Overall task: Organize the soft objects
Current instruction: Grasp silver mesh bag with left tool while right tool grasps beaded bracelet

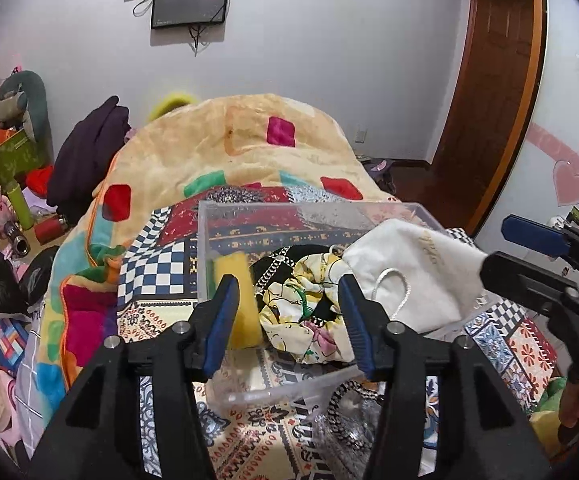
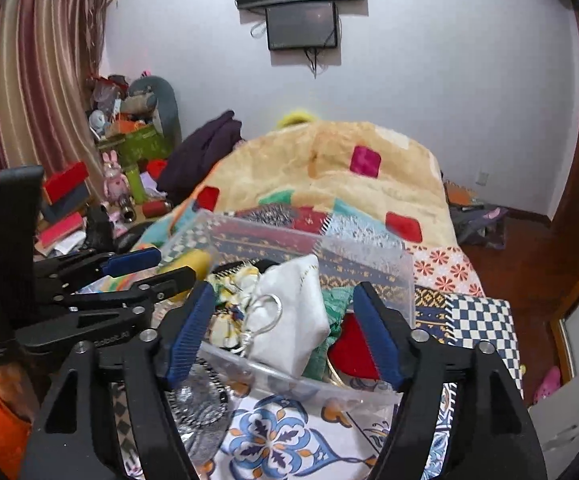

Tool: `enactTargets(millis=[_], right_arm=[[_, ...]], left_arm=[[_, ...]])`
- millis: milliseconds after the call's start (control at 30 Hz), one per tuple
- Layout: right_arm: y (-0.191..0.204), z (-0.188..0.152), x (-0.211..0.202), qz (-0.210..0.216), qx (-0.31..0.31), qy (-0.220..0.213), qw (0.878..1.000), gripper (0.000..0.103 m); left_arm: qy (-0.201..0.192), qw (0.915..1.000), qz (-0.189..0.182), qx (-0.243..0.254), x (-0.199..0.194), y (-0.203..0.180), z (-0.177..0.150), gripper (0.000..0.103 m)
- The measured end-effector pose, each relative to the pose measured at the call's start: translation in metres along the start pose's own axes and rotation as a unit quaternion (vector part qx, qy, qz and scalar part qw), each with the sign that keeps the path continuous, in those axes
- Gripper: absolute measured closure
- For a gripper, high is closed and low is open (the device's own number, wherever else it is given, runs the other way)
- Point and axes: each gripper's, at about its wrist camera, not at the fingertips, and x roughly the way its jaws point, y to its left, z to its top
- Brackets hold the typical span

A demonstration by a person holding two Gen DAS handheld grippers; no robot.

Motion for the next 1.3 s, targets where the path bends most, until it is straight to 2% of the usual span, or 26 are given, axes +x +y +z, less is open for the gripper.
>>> enactTargets(millis=[67, 200, 300, 533, 633, 900, 1133, 1300], right_arm=[[0.002, 0.001, -0.009, 0.005, -0.002, -0.005, 1.000, 0.033], [0.005, -0.001, -0.020, 0.017, -0.003, -0.010, 1.000, 0.033], [0.008, -0.006, -0.024, 0.022, -0.003, -0.005, 1.000, 0.033], [0.018, -0.033, -0.012, 0.046, 0.000, 0.039, 0.998, 0.034], [0.025, -0.048, -0.002, 0.052, -0.003, 0.063, 0.997, 0.040], [0.027, -0.076, 0.041, 0.081, 0.010, 0.137, 0.987, 0.067], [0.020, -0.082, 0.055, 0.104, 0.032, 0.160, 0.981, 0.069], [0.019, -0.083, 0.056, 0.122, 0.037, 0.161, 0.979, 0.080]], left_arm=[[-0.005, 1.0000, -0.002, 0.003, -0.010, -0.002, 0.000, 0.049], [-0.022, 0.9997, -0.001, 0.014, -0.033, -0.005, -0.006, 0.038], [-0.023, 0.9996, -0.012, 0.014, -0.047, -0.005, -0.013, 0.034], [-0.006, 0.9994, -0.022, 0.025, -0.063, -0.008, -0.040, 0.031], [0.012, 0.9993, -0.026, 0.025, -0.060, -0.009, -0.055, 0.031], [0.071, 0.9969, -0.024, 0.022, -0.030, -0.007, -0.092, 0.031], [0.097, 0.9943, -0.043, -0.004, -0.013, -0.001, -0.105, 0.031], [0.099, 0.9939, -0.048, -0.004, -0.011, -0.004, -0.107, 0.031]])
